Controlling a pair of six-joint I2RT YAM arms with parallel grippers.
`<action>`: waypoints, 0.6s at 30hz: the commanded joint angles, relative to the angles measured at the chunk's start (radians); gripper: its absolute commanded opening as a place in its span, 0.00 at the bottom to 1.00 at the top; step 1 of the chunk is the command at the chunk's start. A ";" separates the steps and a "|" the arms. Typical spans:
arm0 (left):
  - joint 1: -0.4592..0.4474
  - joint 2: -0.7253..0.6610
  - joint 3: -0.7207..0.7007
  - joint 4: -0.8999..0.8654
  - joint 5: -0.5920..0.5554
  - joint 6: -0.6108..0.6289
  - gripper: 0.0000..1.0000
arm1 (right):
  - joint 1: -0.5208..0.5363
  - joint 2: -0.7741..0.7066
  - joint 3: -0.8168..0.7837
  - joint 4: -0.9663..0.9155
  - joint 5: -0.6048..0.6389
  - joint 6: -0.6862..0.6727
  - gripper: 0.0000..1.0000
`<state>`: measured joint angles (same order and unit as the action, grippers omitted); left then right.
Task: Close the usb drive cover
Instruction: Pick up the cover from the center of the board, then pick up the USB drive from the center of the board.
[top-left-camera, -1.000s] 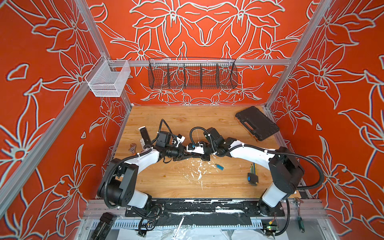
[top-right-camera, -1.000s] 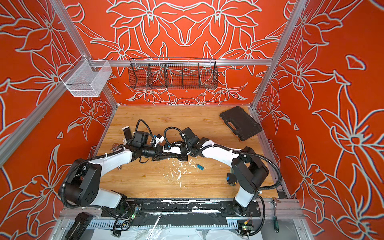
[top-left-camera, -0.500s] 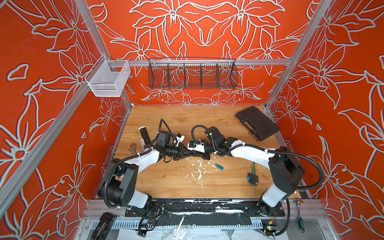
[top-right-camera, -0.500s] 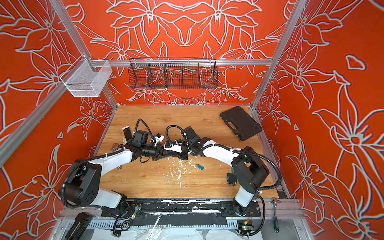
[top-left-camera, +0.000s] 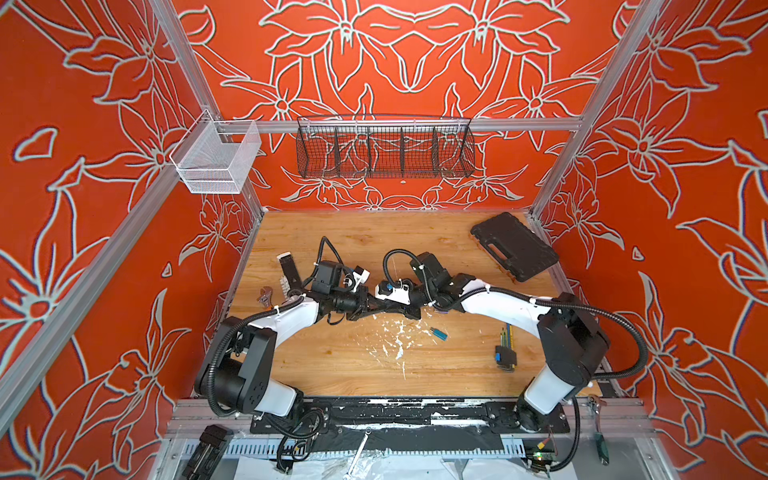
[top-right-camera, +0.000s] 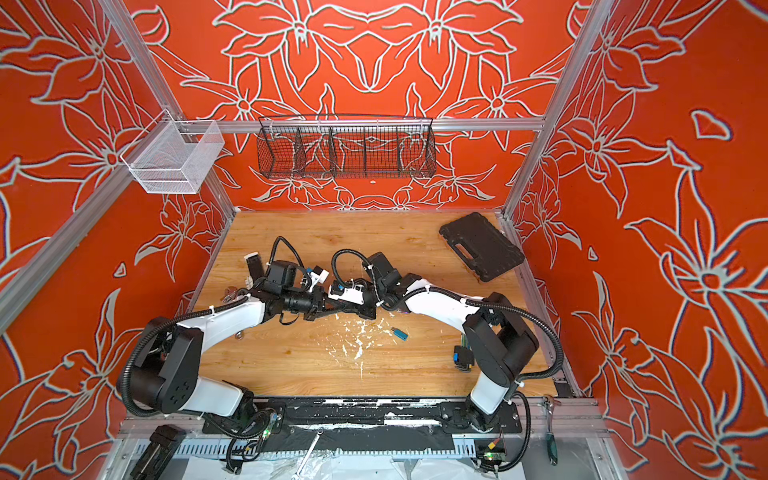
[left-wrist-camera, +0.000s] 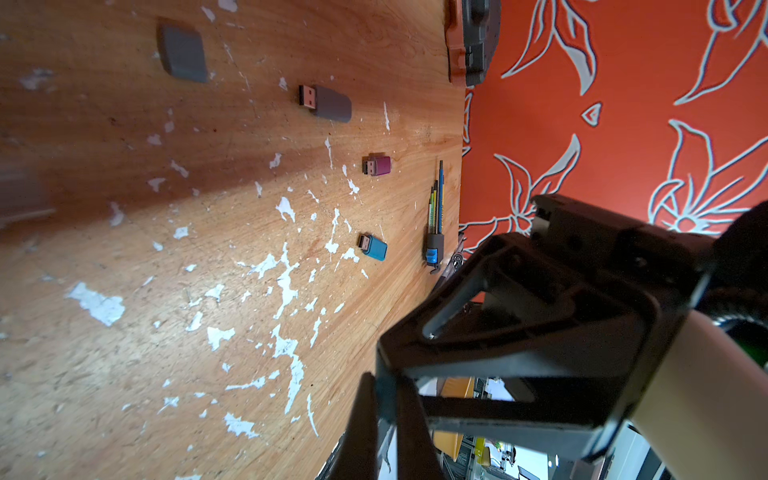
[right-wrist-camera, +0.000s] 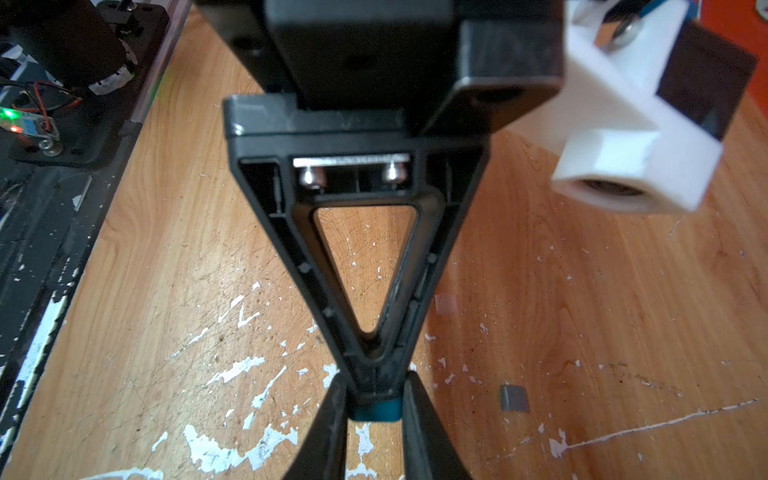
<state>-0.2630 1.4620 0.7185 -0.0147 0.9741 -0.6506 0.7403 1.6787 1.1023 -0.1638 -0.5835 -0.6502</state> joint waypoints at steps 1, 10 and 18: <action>-0.008 -0.019 0.025 -0.023 0.015 0.022 0.00 | -0.001 -0.007 0.034 -0.010 -0.001 -0.007 0.33; -0.009 -0.009 0.061 -0.078 -0.020 0.079 0.00 | -0.072 -0.095 -0.005 -0.032 0.047 0.064 0.58; -0.008 0.039 0.116 -0.101 -0.035 0.126 0.00 | -0.113 -0.266 -0.090 -0.339 0.305 0.106 0.58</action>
<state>-0.2672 1.4734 0.8078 -0.0925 0.9455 -0.5617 0.6308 1.4384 1.0519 -0.3164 -0.4080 -0.5709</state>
